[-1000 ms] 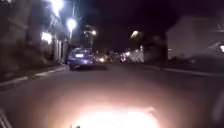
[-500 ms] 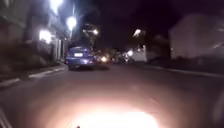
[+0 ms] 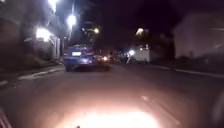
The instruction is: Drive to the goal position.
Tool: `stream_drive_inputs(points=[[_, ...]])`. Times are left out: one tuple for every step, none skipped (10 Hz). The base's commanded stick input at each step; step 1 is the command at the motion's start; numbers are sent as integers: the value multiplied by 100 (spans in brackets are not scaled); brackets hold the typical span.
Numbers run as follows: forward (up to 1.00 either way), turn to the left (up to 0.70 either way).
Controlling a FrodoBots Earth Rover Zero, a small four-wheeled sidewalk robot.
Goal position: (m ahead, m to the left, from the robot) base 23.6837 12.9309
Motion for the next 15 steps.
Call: stream_drive_inputs(points=[[100, -27], [100, -27], [100, -27], [100, -21], [100, 0], [100, 0], [100, 0], [100, 0], [100, 0], [100, 0], [100, 0], [100, 0], [100, 0], [100, 0], [100, 0]])
